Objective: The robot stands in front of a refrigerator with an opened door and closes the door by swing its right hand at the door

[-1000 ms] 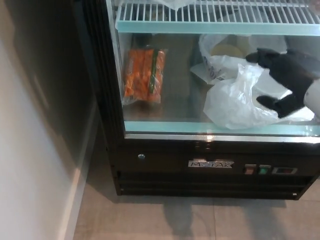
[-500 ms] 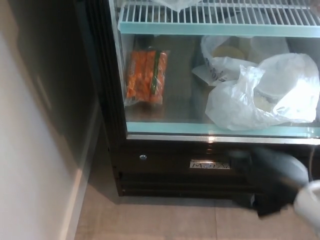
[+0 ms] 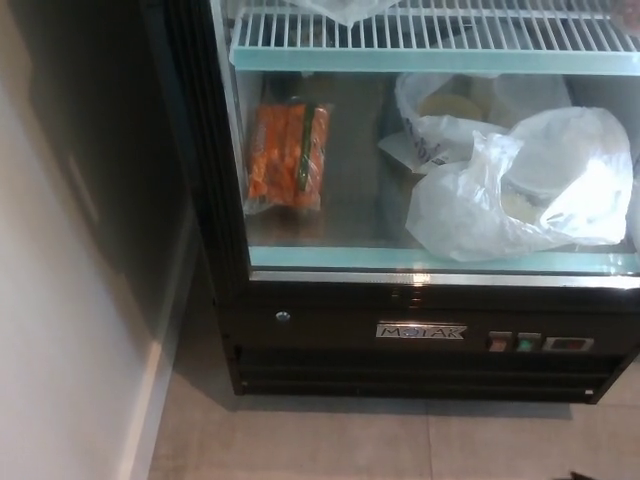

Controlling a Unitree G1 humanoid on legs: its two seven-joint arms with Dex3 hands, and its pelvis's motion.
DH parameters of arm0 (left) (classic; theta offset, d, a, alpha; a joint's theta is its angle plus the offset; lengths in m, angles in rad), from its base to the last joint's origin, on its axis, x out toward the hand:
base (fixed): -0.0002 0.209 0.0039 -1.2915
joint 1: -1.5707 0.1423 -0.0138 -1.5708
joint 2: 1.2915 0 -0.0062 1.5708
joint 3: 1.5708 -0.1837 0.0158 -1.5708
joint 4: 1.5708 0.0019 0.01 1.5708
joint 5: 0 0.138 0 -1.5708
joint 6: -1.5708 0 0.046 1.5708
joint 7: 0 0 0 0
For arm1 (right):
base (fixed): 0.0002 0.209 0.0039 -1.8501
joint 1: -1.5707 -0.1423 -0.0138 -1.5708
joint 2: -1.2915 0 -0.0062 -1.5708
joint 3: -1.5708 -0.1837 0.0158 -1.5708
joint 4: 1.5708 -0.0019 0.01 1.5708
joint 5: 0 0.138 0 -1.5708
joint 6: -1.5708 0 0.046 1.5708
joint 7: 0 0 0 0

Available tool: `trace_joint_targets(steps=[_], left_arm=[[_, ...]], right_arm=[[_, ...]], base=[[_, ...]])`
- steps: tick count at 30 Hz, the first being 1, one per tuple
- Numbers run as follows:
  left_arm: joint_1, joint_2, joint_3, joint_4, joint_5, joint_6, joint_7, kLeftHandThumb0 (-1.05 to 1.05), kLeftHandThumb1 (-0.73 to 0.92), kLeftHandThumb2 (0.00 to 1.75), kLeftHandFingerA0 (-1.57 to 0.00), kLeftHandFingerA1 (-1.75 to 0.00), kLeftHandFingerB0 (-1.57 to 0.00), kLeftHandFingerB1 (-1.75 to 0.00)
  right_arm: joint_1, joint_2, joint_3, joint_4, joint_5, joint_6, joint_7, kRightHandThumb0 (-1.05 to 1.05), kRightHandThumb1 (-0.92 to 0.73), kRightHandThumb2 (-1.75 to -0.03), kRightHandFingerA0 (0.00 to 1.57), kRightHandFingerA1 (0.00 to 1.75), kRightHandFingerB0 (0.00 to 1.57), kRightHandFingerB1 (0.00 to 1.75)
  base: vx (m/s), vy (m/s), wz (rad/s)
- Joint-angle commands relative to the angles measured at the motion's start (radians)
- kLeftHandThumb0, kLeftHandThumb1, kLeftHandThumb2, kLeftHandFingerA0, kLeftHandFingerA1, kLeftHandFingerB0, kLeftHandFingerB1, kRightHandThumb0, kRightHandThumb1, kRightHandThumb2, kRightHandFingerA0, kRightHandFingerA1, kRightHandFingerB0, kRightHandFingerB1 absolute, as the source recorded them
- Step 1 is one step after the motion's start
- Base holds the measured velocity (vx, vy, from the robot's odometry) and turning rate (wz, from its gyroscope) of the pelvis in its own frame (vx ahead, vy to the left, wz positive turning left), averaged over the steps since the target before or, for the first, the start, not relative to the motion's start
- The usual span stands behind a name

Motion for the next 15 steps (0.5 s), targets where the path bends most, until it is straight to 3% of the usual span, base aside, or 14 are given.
trace_joint_targets(steps=[1, 15], left_arm=[[-0.005, 0.019, 0.003, 0.011, 0.011, -0.004, -0.004, -0.49, 0.61, 0.92, -0.38, -0.53, -0.28, -0.47], [-0.019, 0.017, 0.004, 0.006, 0.009, -0.005, -0.013, -0.47, 0.6, 0.93, -0.39, -0.54, -0.27, -0.47]], right_arm=[[-0.05, 0.017, -0.042, 0.349, 0.031, -0.011, -0.138, -0.6, -0.8, -0.65, 0.23, 0.29, 0.24, 0.29], [-0.139, 0.033, -0.17, 0.59, 0.131, 0.079, -0.081, -0.62, -0.79, -0.64, 0.31, 0.32, 0.29, 0.31]], base=[[0.0, 0.0, 0.0], [0.0, 0.0, 0.0]])
